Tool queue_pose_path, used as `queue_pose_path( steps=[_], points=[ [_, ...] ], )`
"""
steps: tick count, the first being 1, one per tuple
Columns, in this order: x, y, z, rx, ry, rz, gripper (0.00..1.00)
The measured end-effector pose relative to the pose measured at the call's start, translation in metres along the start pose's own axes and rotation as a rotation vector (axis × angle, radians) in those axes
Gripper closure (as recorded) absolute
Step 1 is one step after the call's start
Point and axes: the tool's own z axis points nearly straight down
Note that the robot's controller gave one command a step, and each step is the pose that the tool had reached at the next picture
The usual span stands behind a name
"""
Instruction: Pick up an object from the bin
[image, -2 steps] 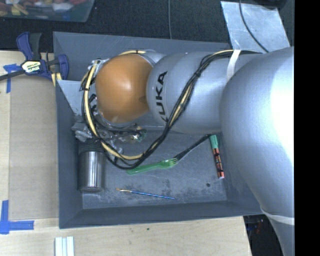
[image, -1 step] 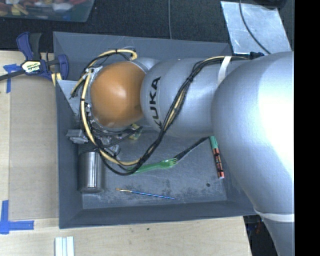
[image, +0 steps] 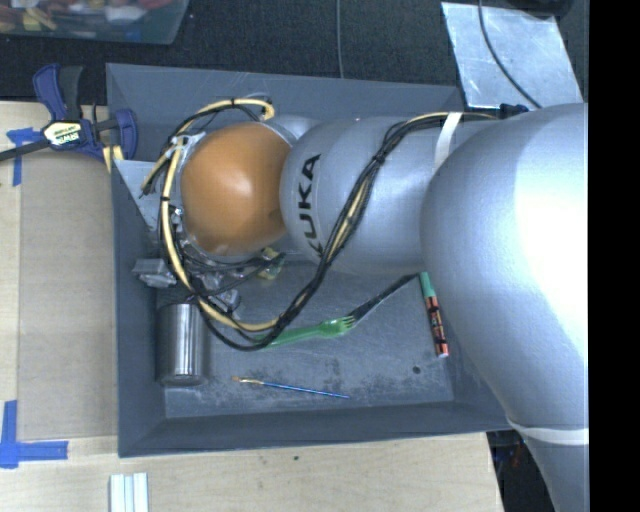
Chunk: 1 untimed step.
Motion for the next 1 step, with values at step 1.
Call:
queue_pose_path(
  steps=[1],
  points=[
    [0.0056, 0.0007, -0.0145, -0.011, 0.012, -0.001, 1.00]
  ],
)
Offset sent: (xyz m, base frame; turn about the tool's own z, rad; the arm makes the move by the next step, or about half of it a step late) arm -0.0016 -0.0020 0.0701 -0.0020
